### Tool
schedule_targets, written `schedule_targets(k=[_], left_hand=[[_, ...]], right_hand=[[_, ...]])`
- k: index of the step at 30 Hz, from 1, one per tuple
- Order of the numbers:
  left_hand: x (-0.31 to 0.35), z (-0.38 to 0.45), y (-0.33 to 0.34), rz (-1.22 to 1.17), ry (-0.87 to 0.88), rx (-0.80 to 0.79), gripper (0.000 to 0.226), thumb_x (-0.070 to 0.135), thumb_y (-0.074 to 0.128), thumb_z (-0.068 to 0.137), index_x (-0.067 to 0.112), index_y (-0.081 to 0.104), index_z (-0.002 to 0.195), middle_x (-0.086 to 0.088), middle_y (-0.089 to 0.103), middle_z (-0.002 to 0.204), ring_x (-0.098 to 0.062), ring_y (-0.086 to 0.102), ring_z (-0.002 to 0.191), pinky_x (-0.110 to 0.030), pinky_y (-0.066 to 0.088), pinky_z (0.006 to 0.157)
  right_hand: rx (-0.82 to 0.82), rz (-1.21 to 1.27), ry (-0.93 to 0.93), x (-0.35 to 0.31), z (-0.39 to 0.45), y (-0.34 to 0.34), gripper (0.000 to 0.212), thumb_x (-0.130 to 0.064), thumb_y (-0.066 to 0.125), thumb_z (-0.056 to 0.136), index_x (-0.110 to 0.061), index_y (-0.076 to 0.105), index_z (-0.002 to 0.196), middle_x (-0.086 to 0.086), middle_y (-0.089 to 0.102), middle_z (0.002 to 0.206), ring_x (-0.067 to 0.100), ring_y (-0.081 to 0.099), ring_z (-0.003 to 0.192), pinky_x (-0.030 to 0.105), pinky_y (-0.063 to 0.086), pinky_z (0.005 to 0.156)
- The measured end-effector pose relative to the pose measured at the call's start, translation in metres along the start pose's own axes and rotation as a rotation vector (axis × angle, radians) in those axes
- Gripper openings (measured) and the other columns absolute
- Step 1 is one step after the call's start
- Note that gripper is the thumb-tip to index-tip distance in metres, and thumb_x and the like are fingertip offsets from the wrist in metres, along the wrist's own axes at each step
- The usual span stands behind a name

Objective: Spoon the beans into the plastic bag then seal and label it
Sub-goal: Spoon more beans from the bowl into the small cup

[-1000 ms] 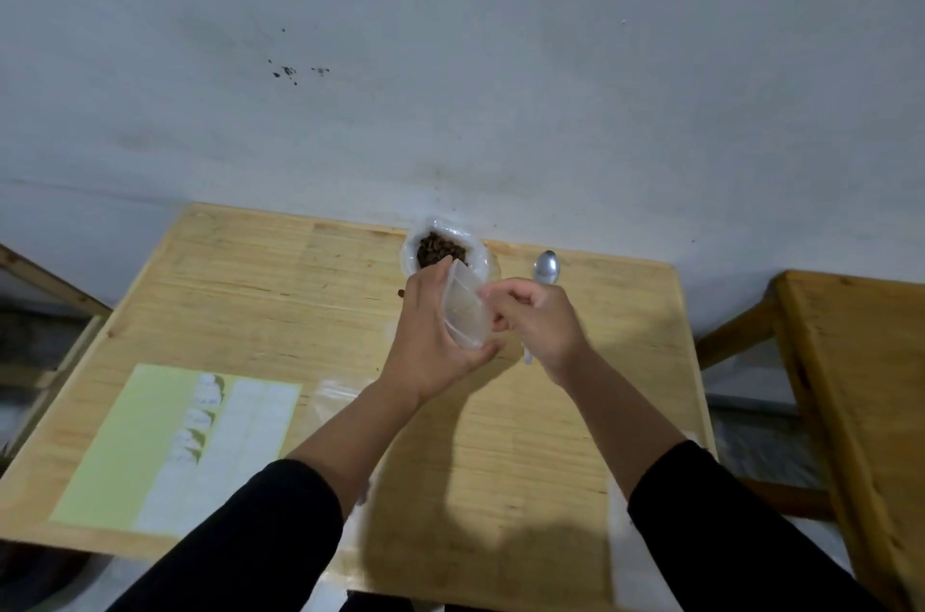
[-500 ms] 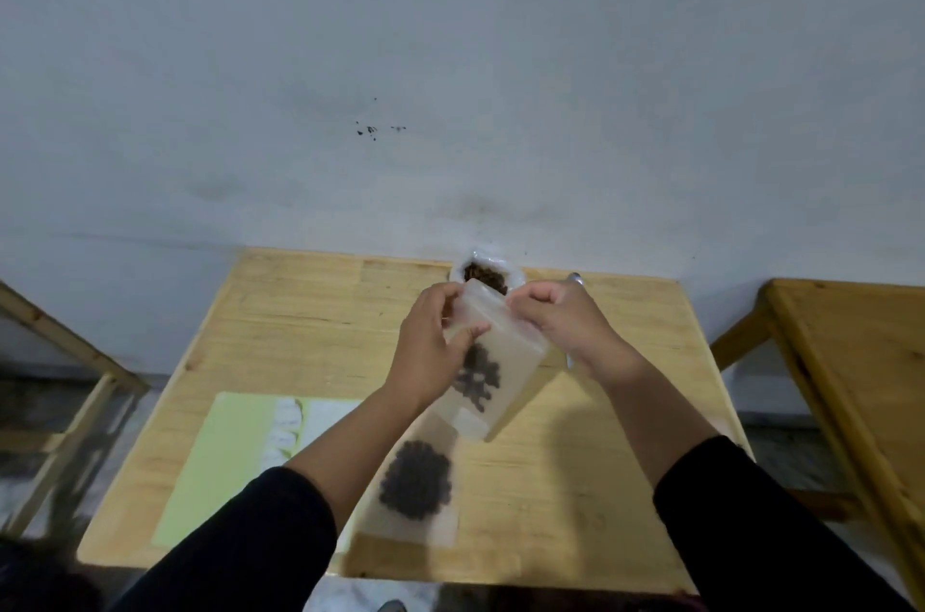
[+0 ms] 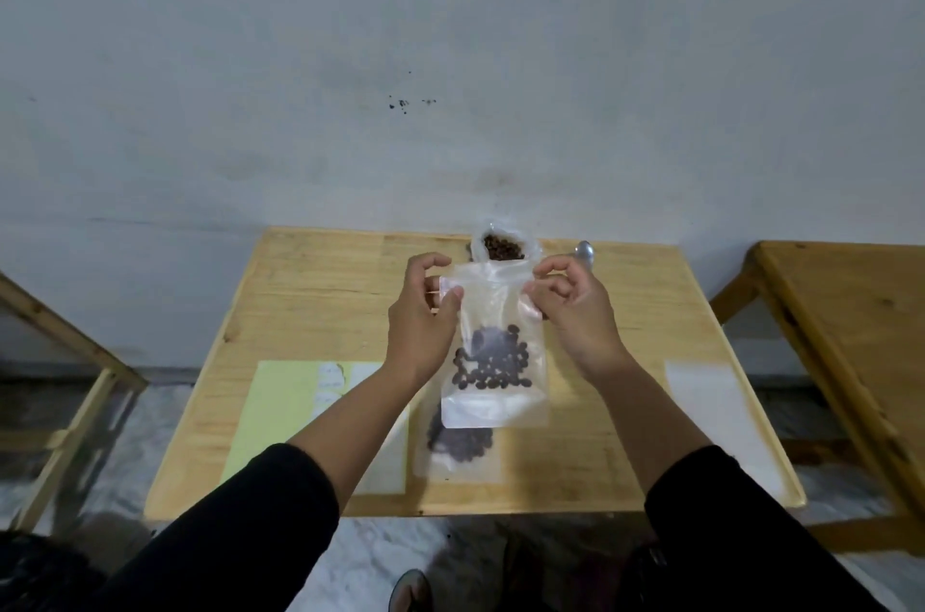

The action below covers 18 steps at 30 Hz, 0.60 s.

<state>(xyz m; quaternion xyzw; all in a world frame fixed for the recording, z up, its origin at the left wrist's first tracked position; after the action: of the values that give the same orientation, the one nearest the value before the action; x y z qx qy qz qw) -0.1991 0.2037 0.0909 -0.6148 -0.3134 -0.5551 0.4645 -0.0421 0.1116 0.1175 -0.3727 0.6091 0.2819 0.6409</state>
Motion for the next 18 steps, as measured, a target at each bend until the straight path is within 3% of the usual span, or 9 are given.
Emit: schedule_targets(k=[3,7,12,18], left_hand=[[0.002,0.002,-0.007,-0.041,0.010,-0.087,0.016,0.015,0.060,0.089,0.030,0.063,0.090,0.007,0.065,0.091,-0.018,0.061,0.084,-0.038,0.054,0.082],[0.006,0.005,-0.019,-0.123,-0.025,-0.115,0.014,0.012,0.068,0.084,0.026,0.070,0.081,-0.002,0.068,0.087,-0.011,0.058,0.081,-0.027,0.050,0.082],[0.011,0.006,-0.020,-0.091,-0.018,-0.090,0.014,0.012,0.068,0.084,0.025,0.069,0.078,-0.003,0.062,0.075,-0.007,0.050,0.066,-0.011,0.043,0.063],[0.010,0.008,-0.021,-0.006,0.012,-0.132,0.008,0.019,0.065,0.086,0.027,0.068,0.085,0.003,0.057,0.069,-0.011,0.042,0.061,-0.017,0.039,0.059]], right_hand=[[-0.068,-0.036,-0.006,-0.005,-0.004,0.005,0.012,-0.008,0.065,0.085,-0.020,0.065,0.082,-0.003,0.064,0.082,0.004,0.059,0.075,0.015,0.048,0.065],[-0.093,-0.020,0.012,-0.011,-0.002,0.005,0.012,-0.004,0.068,0.082,-0.016,0.067,0.081,-0.004,0.065,0.074,0.001,0.057,0.064,0.012,0.046,0.062],[-0.030,-0.007,0.007,-0.011,0.001,0.010,0.018,0.003,0.069,0.078,-0.015,0.066,0.075,0.002,0.066,0.075,0.001,0.059,0.065,0.010,0.046,0.065],[-0.064,0.018,0.043,-0.009,0.002,0.020,0.014,-0.002,0.068,0.080,-0.017,0.068,0.079,0.001,0.065,0.077,0.008,0.058,0.069,0.017,0.048,0.069]])
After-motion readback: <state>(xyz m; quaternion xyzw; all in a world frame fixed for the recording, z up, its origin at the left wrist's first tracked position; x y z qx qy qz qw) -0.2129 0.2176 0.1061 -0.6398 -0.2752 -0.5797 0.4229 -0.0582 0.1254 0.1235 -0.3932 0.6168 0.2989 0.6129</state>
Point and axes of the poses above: each hand's wrist, its own z-axis towards the middle knuckle, its own y-axis out of the palm, x = y × z, the point moved 4 cm from there along z, towards the middle knuckle
